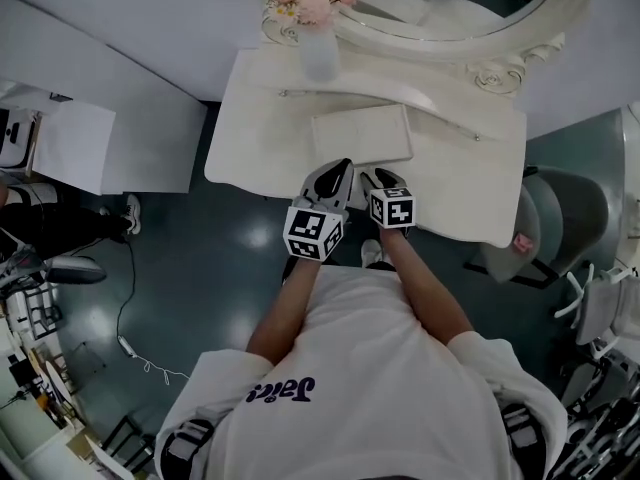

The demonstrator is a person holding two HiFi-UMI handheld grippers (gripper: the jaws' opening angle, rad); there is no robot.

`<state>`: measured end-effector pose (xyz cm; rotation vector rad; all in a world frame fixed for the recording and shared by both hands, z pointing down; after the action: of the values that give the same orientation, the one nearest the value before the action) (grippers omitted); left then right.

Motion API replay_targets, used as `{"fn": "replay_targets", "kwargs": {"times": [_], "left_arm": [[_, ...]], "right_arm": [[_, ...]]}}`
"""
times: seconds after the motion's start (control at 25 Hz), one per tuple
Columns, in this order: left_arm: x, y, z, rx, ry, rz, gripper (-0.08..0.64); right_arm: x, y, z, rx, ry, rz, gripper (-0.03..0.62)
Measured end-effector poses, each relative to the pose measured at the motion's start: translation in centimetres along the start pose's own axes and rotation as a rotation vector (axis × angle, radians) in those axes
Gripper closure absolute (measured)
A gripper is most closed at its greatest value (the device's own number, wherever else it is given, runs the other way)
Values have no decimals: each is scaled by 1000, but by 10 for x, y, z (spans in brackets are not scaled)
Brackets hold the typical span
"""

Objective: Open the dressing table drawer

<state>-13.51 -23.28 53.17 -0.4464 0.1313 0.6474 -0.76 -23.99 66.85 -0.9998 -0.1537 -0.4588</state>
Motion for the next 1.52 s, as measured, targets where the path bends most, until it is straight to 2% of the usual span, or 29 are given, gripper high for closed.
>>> {"fn": "replay_targets", "kwargs": {"times": [0.28, 0.4, 0.6, 1.52], "left_arm": [[-17, -10, -5, -20, 12, 15, 545], [-20, -11, -4, -22, 18, 21, 545], [-21, -12, 1, -35, 31, 26, 545], [-13, 14, 16, -21, 56, 13, 545]], "right_arm": [[2, -17, -8, -42, -18, 43, 450], [4, -18, -8, -43, -21, 69, 493], [3, -19, -8, -44, -16, 66, 519], [-5, -6, 12, -52, -5, 93, 520]]}}
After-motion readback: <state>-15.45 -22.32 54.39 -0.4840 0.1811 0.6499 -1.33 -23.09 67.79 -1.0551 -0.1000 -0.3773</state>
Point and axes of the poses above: the fingertips, and each gripper's own axes: y backward along the fingers, x to its right, z out of its underside, the point moved 7 cm from there along y, backward along the fingers, and after that the axes turned 9 degrees about -x, right-handed, at the moved point
